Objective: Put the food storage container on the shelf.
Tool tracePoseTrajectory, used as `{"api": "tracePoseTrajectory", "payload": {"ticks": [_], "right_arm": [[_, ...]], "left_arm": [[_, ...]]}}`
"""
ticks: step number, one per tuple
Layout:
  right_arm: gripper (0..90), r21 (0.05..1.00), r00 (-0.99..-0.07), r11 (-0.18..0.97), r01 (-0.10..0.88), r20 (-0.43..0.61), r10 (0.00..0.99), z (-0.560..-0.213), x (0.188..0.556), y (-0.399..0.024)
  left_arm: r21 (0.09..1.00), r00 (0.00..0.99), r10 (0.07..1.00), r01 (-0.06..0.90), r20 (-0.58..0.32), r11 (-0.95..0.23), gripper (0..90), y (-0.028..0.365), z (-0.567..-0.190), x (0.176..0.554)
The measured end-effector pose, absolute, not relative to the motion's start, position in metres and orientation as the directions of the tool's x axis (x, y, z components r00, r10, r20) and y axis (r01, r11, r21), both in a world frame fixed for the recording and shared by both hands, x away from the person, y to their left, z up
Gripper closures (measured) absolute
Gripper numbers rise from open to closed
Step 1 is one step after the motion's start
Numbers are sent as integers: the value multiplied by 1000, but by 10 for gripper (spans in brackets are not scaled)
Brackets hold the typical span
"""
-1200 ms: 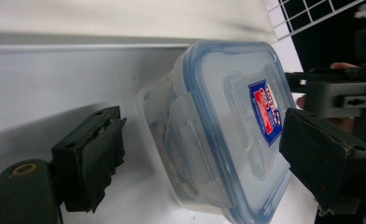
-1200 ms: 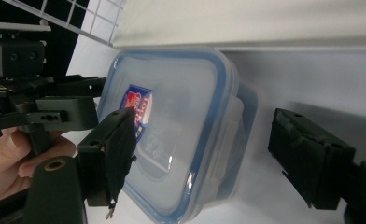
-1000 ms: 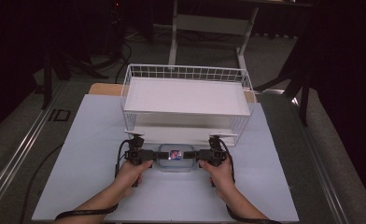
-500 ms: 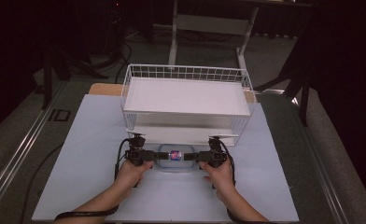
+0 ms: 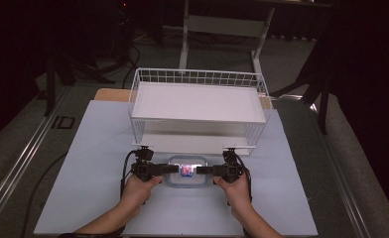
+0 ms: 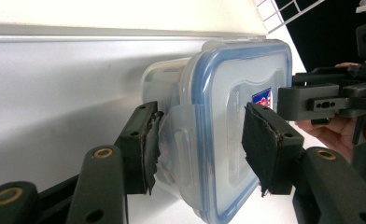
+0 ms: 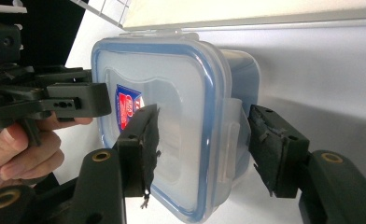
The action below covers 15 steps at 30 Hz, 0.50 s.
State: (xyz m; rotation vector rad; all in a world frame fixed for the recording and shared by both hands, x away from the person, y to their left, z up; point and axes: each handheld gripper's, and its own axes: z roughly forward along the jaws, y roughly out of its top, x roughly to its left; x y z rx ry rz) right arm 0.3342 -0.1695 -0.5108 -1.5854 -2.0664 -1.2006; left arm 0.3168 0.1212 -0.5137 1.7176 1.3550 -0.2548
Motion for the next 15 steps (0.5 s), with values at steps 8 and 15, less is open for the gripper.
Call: {"api": "tracePoseTrajectory", "payload": {"ticks": [8, 15], "right_arm": [[445, 518, -397, 19, 855, 630, 667, -486, 347, -176], [445, 529, -377, -34, 848, 647, 663, -487, 367, -182]], "left_arm": [[613, 430, 673, 789, -602, 43, 485, 115, -488, 334], [645, 426, 686, 759, -590, 84, 482, 107, -492, 354]]}}
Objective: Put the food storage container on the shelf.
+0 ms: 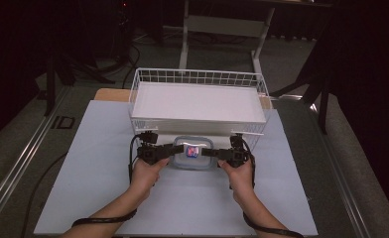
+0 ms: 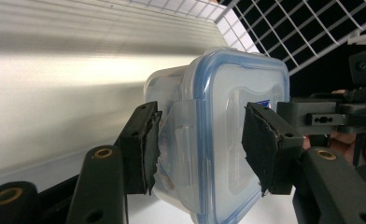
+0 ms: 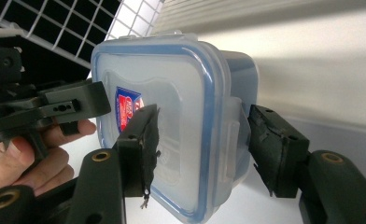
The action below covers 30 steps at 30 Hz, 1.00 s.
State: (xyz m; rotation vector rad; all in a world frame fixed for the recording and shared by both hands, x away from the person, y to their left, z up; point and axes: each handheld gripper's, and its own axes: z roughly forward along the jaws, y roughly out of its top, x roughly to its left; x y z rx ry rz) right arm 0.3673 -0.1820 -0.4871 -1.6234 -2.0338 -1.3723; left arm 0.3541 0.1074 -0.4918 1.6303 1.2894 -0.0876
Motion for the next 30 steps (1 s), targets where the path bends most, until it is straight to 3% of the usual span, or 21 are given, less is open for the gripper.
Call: {"api": "tracePoseTrajectory", "payload": {"ticks": [13, 14, 15, 17, 24, 30], "right_arm": [[445, 554, -371, -43, 831, 611, 699, -496, 396, -183], [445, 558, -371, -39, 829, 601, 707, -496, 397, -183], [443, 562, -360, -45, 826, 587, 725, -496, 398, -181], [444, 558, -338, -79, 826, 603, 723, -499, 400, -182], [438, 531, -257, -195, 825, 658, 707, -507, 401, -183], [378, 577, -268, -217, 788, 638, 722, -517, 401, -188]], "left_arm": [[667, 433, 706, 741, -561, 75, 471, 102, -509, 383], [681, 444, 724, 730, -527, 48, 477, 101, -510, 383], [689, 441, 726, 722, -527, 62, 562, 101, -510, 383], [678, 417, 726, 729, -547, 92, 561, 101, -511, 385], [729, 469, 717, 679, -515, 80, 516, 97, -518, 388], [765, 491, 740, 642, -459, 49, 468, 91, -521, 387]]}}
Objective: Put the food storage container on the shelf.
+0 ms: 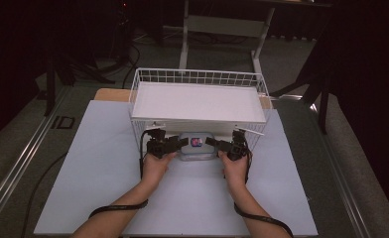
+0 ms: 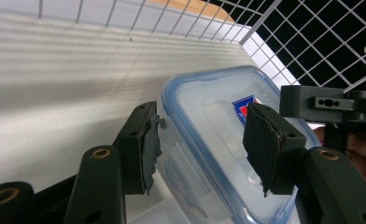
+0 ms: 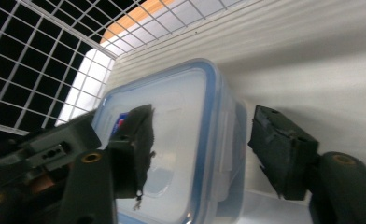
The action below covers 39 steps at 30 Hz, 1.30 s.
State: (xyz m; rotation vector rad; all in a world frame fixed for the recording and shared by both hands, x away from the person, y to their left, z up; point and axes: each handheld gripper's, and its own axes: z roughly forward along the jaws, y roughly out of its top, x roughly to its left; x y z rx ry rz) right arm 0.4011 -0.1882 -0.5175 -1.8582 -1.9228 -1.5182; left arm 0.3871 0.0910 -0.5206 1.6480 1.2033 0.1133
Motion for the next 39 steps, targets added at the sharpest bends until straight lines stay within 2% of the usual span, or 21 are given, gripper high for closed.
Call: {"api": "tracePoseTrajectory", "payload": {"ticks": [5, 11, 18, 22, 25, 28, 32, 36, 39], "right_arm": [[348, 631, -302, -191, 752, 587, 751, -516, 396, -190], [337, 679, -368, -139, 721, 545, 754, -516, 386, -198], [341, 766, -472, -7, 643, 403, 784, -501, 363, -205], [343, 773, -502, 13, 635, 399, 767, -494, 349, -205], [349, 778, -538, 50, 626, 385, 750, -492, 338, -199], [350, 762, -551, 70, 644, 398, 734, -494, 332, -193], [398, 775, -587, 121, 620, 357, 727, -498, 327, -184], [431, 775, -608, 146, 614, 346, 715, -502, 326, -176], [554, 775, -628, 176, 607, 332, 703, -502, 327, -172]], "left_arm": [[783, 471, 773, 619, -425, 54, 435, 90, -518, 380], [806, 515, 763, 592, -390, 13, 410, 95, -513, 367], [797, 542, 736, 604, -405, -7, 410, 101, -508, 348], [799, 566, 723, 600, -397, -31, 381, 104, -505, 337], [802, 587, 690, 597, -423, -16, 322, 108, -503, 328], [824, 606, 691, 566, -394, -27, 299, 111, -501, 320], [822, 618, 678, 568, -398, -35, 293, 115, -501, 313], [822, 638, 658, 567, -399, -52, 224, 119, -504, 307], [828, 648, 664, 556, -374, -76, 194, 123, -508, 304]]}}
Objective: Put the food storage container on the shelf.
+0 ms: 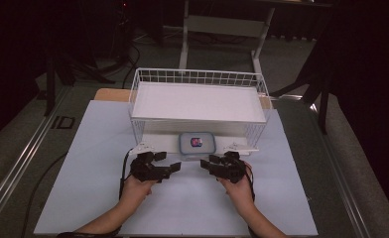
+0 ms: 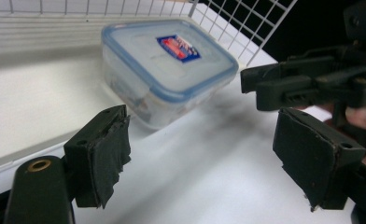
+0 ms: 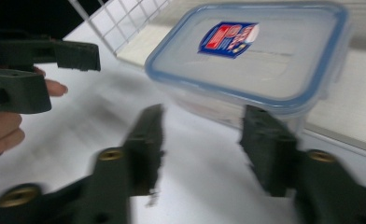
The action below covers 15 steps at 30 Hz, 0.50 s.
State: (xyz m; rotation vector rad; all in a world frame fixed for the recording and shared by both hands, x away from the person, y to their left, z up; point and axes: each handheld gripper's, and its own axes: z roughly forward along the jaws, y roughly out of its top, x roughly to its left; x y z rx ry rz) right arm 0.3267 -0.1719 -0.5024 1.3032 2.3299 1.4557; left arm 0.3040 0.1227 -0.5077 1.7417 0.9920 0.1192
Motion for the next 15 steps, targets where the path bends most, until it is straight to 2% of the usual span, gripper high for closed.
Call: {"api": "tracePoseTrajectory", "payload": {"ticks": [1, 2, 4, 5, 6, 13, 15], "right_arm": [[605, 776, -636, 188, 602, 323, 700, -502, 327, -171], [718, 775, -641, 197, 601, 320, 698, -502, 327, -170], [823, 767, -643, 212, 605, 315, 698, -503, 328, -167], [875, 764, -640, 215, 608, 312, 702, -504, 328, -166], [894, 761, -636, 224, 609, 299, 711, -505, 329, -164], [900, 742, -633, 275, 612, 250, 733, -515, 339, -149], [900, 740, -635, 282, 610, 244, 733, -517, 342, -144]], "left_arm": [[832, 650, 663, 550, -371, -74, 173, 124, -509, 303], [841, 657, 666, 536, -354, -81, 147, 125, -509, 300], [859, 671, 670, 503, -319, -94, 123, 128, -510, 296], [862, 668, 673, 499, -318, -89, 66, 129, -510, 295], [867, 667, 681, 489, -302, -94, 13, 130, -511, 293], [885, 660, 696, 460, -283, -76, 13, 138, -519, 287], [897, 662, 706, 433, -251, -87, 13, 138, -517, 286]]}}
